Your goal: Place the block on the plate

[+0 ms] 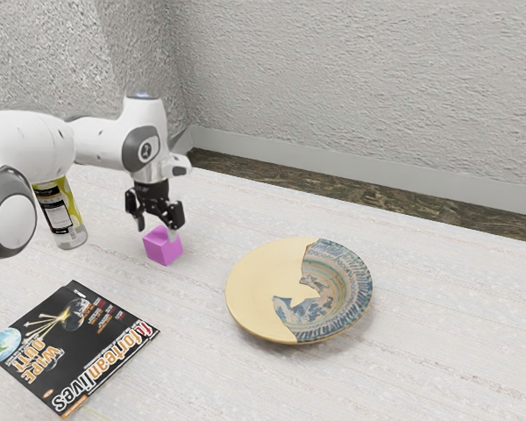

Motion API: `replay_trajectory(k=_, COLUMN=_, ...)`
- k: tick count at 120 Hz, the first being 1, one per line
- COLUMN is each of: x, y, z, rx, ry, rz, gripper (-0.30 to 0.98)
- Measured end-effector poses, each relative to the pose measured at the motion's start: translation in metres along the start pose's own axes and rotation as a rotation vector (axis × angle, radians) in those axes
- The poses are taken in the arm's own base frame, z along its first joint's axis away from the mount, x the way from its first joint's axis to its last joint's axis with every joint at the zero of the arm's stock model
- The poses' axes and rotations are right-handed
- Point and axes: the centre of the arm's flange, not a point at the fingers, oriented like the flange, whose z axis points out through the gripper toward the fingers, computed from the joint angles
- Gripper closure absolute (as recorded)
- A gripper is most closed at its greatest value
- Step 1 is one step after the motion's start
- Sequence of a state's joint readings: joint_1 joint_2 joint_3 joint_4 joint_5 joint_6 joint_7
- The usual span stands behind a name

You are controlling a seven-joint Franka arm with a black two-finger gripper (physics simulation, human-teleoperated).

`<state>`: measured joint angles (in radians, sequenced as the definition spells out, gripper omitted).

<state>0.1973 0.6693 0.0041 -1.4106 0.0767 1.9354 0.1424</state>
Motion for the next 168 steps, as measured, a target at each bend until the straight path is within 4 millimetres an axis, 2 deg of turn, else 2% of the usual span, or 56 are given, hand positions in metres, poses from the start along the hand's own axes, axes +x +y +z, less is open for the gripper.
replay_trajectory(k=12, x=-0.001, y=-0.004, z=0.004, rx=0.001, ry=-0.007, rz=-0.005, gripper=0.00)
replay_trajectory(k=42, x=0.002, y=-0.005, z=0.029, rx=-0.005, ry=-0.031, rz=-0.005, gripper=0.00)
replay_trajectory(k=77, x=0.003, y=-0.008, z=0.035, rx=-0.007, ry=-0.029, rz=-0.019, gripper=0.20)
replay_trajectory(k=104, x=0.003, y=-0.008, z=0.032, rx=-0.002, ry=-0.024, rz=-0.032, gripper=0.24)
replay_trajectory(k=126, x=-0.004, y=-0.008, z=0.014, rx=0.005, ry=-0.006, rz=-0.039, gripper=0.27)
replay_trajectory(k=140, x=-0.008, y=-0.009, z=-0.011, rx=0.014, ry=0.026, rz=-0.045, gripper=0.31)
replay_trajectory(k=154, x=-0.013, y=-0.010, z=-0.044, rx=0.023, ry=0.067, rz=-0.050, gripper=0.32)
replay_trajectory(k=168, x=-0.017, y=0.006, z=-0.075, rx=0.029, ry=0.101, rz=-0.030, gripper=0.32)
